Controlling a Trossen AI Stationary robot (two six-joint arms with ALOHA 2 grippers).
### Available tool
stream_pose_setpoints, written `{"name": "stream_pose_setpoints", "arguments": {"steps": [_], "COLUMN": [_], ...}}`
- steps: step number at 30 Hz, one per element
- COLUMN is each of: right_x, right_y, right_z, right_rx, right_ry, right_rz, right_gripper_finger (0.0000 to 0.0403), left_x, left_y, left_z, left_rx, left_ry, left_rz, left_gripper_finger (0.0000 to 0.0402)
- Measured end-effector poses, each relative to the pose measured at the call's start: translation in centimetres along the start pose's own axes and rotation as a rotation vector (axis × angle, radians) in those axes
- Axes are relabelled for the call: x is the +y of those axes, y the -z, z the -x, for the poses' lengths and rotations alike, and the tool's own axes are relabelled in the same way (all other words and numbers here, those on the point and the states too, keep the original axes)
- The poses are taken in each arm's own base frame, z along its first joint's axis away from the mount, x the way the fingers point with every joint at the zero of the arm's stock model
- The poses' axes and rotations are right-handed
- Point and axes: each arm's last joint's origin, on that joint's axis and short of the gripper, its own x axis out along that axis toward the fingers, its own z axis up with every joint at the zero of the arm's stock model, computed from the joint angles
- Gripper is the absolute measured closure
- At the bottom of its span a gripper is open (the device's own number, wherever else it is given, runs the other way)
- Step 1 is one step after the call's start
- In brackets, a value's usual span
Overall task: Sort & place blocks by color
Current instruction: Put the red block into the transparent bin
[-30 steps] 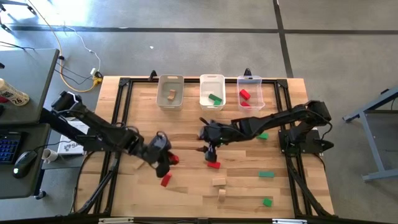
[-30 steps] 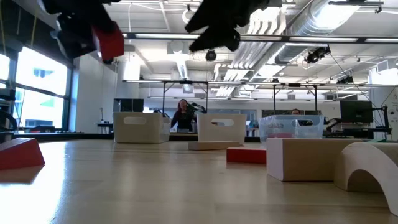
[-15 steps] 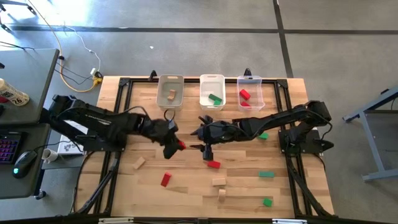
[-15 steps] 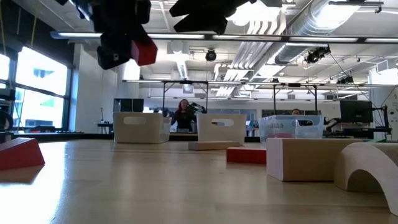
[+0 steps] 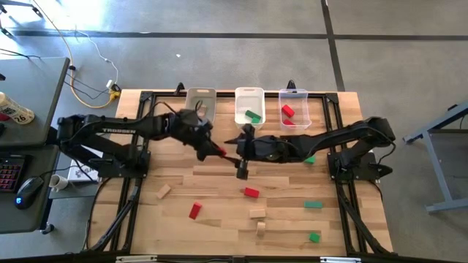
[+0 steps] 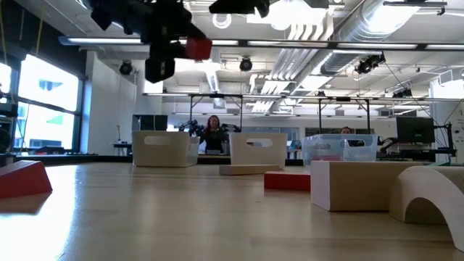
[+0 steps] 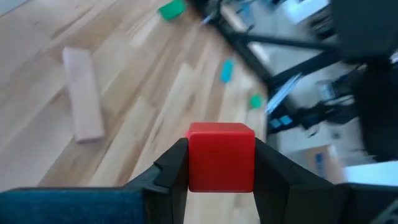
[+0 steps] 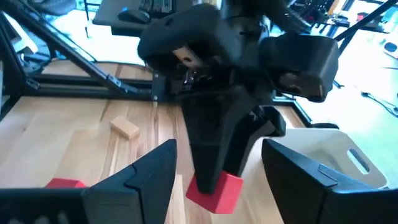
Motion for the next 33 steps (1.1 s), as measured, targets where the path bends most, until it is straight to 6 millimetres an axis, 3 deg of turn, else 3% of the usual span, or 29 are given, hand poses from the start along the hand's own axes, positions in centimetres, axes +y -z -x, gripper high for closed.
{"name": "stream_pose_setpoints", "arguments": {"steps": [7, 11, 29, 33], "right_x": [-1.0, -1.4, -2.5, -2.9], "right_y": [-0.7, -0.8, -1.6, -1.7], "right_z": [0.6, 0.6, 0.5, 0.4], "right_rx": [-0.028, -0.032, -0.087, -0.100], "right_ry": [0.020, 0.059, 0.234, 0.240], "right_rz": [-0.006, 0.014, 0.089, 0.082], "right_gripper_finger": [0.0181, 0.0181, 0.0181, 0.0198], "left_x": [-0.2, 0.0, -0.6, -0.6], "left_y": [-2.7, -3.5, -4.8, -4.8], "left_z": [1.1, 1.6, 2.5, 2.5], "left_rx": [-0.118, -0.161, -0.227, -0.230], "left_ry": [0.212, 0.247, 0.375, 0.375], "left_rz": [0.075, 0.124, 0.182, 0.188], "left_gripper_finger": [0.0291, 0.0291, 0.0291, 0.0291]}}
